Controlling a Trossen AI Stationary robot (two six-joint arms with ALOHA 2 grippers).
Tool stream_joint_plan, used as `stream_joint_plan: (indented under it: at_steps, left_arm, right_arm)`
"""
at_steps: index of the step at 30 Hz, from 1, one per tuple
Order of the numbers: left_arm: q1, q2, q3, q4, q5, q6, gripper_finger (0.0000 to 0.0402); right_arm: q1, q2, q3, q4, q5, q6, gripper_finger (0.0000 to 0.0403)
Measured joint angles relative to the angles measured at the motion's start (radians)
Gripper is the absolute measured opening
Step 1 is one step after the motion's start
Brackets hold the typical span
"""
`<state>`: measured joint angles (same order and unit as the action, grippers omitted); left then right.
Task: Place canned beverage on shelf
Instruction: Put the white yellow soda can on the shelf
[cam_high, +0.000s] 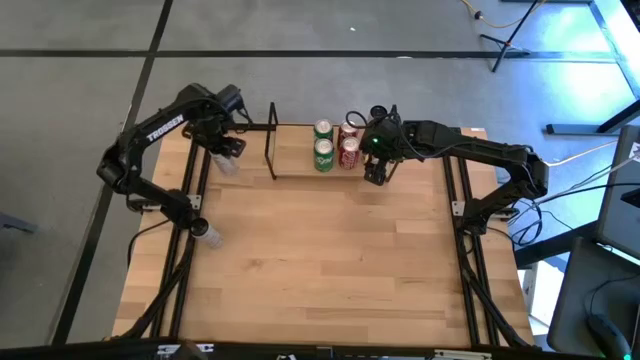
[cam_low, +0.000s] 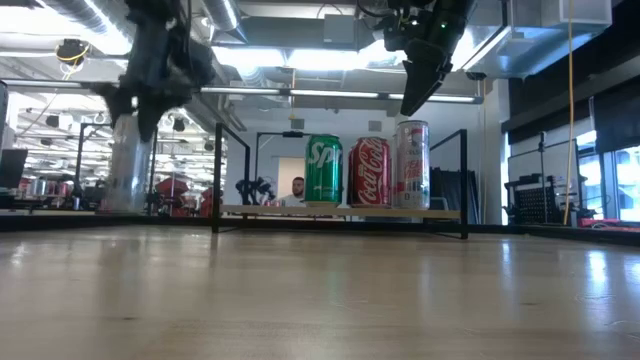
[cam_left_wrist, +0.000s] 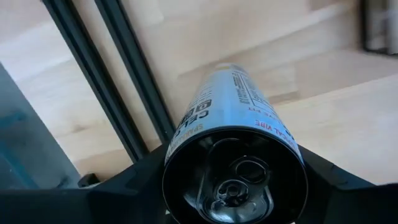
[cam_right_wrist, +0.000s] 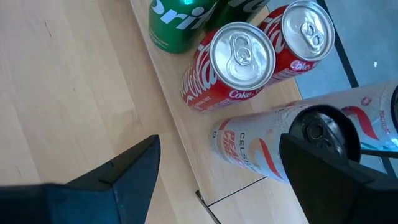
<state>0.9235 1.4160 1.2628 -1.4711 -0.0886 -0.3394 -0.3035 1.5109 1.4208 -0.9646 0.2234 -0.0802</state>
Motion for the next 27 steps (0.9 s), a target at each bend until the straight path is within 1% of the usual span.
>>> stream_joint_plan:
  at_steps: [4, 5, 8, 10, 14, 17, 19, 22, 24, 27]
  left_arm:
    - [-0.053, -0.009, 0.169, -0.102, 0.013, -0.049, 0.0225]
    - [-0.072, -0.014, 0.205, -0.11, 0.035, -0.064, 0.0225]
    - [-0.129, -0.027, 0.295, -0.095, 0.176, -0.106, 0.0225]
    - [-0.191, -0.028, 0.34, -0.098, 0.242, -0.141, 0.0225]
    - [-0.321, -0.028, 0.413, -0.098, 0.319, -0.202, 0.0225]
    - [-0.408, -0.028, 0.439, -0.106, 0.367, -0.239, 0.0225]
    - [-0.453, -0.027, 0.456, -0.097, 0.356, -0.256, 0.0225]
    - [-0.487, -0.024, 0.459, -0.04, 0.269, -0.289, 0.0225]
    - [-0.497, -0.016, 0.458, 0.032, 0.22, -0.301, 0.0225]
    - [-0.517, -0.009, 0.458, 0.155, 0.223, -0.306, 0.0229]
  right_arm:
    - [0.0, 0.0, 0.0, 0.011, -0.007, -0.007, 0.0312]
    - [0.0, 0.0, 0.0, 0.016, -0.008, -0.007, 0.0312]
    - [0.0, 0.0, 0.0, 0.025, -0.01, -0.009, 0.0312]
    - [0.0, 0.0, 0.0, 0.024, -0.016, -0.012, 0.0312]
    - [0.0, 0.001, 0.0, 0.02, -0.016, -0.028, 0.0312]
    - [0.0, 0.001, 0.0, 0.022, -0.016, -0.039, 0.0312]
    - [0.0, 0.001, 0.0, 0.036, -0.031, -0.052, 0.0312]
    - [0.0, 0.001, 0.0, 0.092, -0.074, -0.062, 0.0312]
    - [0.0, 0.001, 0.0, 0.137, -0.1, -0.073, 0.0312]
    - [0.0, 0.001, 0.0, 0.218, -0.116, -0.085, 0.0312]
